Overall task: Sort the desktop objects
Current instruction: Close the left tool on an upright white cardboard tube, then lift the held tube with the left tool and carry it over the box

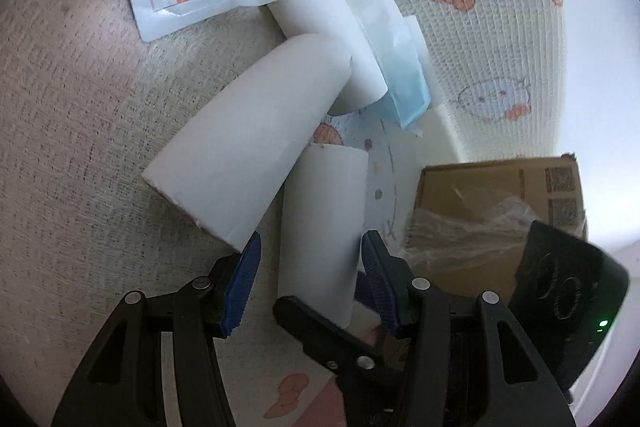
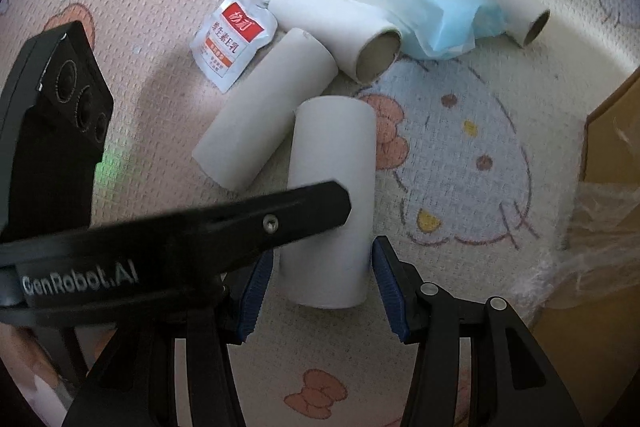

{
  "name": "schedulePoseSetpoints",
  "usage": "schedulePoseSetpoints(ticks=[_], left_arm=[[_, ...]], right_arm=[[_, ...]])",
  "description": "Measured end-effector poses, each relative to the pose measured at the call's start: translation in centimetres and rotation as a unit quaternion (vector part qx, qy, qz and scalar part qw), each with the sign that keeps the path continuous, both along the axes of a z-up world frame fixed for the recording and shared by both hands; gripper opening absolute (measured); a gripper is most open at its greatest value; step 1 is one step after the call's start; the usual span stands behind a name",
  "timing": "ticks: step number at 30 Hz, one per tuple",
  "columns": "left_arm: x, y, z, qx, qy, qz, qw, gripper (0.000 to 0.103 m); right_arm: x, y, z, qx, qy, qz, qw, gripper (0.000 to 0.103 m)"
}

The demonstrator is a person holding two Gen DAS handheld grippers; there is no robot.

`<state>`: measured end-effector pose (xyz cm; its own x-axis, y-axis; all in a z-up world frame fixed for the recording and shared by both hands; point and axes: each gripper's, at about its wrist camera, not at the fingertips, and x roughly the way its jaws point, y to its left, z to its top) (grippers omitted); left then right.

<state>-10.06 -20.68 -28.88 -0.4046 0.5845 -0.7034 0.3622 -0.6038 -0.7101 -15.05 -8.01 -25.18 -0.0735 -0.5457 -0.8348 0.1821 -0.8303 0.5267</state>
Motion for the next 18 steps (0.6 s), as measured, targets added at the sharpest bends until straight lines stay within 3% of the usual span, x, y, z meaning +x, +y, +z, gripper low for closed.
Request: schedulePoseSetpoints(ticks=[4, 8, 18], left_arm=[[0.3, 0.3, -0.5, 0.014, 0.001, 0.0, 0.9999, 0.048], [0.7, 0.7, -0.2, 0.003, 0.011, -0.001, 0.9999, 0.048], [3.6, 0.4, 3.6, -0.032, 0.06, 0.022, 0.9975, 0.048]], right_arm=[[0.1, 0.0, -0.3, 0.001, 0.005, 0.013, 1.0, 0.048], [0.3, 0.0, -0.2, 0.013, 0.023, 0.028, 0.999, 0.048], [0.8, 0.2, 1.9, 0.004, 0.079, 0.074, 0.994, 0.048]])
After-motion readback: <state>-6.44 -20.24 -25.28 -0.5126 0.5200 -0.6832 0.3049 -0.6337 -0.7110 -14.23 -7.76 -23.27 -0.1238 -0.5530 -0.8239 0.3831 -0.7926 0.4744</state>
